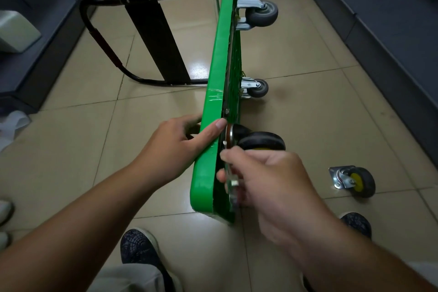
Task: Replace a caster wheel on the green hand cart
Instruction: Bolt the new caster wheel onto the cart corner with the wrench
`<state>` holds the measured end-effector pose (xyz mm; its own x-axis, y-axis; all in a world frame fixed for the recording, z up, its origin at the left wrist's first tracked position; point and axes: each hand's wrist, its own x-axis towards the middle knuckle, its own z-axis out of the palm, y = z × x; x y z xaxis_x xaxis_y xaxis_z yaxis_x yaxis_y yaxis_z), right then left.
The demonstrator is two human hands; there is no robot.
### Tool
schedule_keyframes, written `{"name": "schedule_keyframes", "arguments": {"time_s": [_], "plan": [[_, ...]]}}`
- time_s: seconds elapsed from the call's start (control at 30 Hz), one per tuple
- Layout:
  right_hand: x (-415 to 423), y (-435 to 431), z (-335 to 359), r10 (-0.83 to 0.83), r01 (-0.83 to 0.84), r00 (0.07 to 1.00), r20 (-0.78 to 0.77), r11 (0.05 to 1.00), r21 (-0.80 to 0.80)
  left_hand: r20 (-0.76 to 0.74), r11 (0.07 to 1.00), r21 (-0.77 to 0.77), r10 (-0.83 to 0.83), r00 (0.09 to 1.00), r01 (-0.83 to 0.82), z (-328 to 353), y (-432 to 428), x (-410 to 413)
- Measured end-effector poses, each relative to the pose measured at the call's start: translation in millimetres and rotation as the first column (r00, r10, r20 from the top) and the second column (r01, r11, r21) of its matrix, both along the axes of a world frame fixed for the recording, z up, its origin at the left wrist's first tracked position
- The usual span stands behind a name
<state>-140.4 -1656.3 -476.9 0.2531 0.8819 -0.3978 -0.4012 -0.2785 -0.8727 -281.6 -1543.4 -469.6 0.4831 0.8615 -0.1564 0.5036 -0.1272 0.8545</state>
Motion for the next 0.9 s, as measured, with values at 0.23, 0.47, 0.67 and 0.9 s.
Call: {"name": "schedule_keyframes", "arguments": {"time_s": [0.23,0.47,0.67,0.9], "plan": [[12.6,-19.9,12.0,0.086,-0.087,0.995,0.045,0.996,0.021,0.013,1.0,-0.017,-0.007,1.0,0.007,1.3,1.4,-0.6],[27.7,-53.4,-38.6,-0.014,-0.127,0.882,0.471,0.955,0.267,-0.012,0.999,-0.033,0.002,1.0,-0.002,0.8,1.5,-0.5],[22.4,-32.2,-82.7,-0.163,-0.203,0.72,0.674,0.88,0.429,-0.029,0.999,-0.031,0.007,1.0,-0.008,1.8,1.6,0.1],[16.7,-18.5,-105.3,-0.203,-0.253,0.693,0.691,0.83,0.497,-0.032,1.0,-0.025,0.011,0.999,-0.012,1.2,2.0,-0.3]]}}
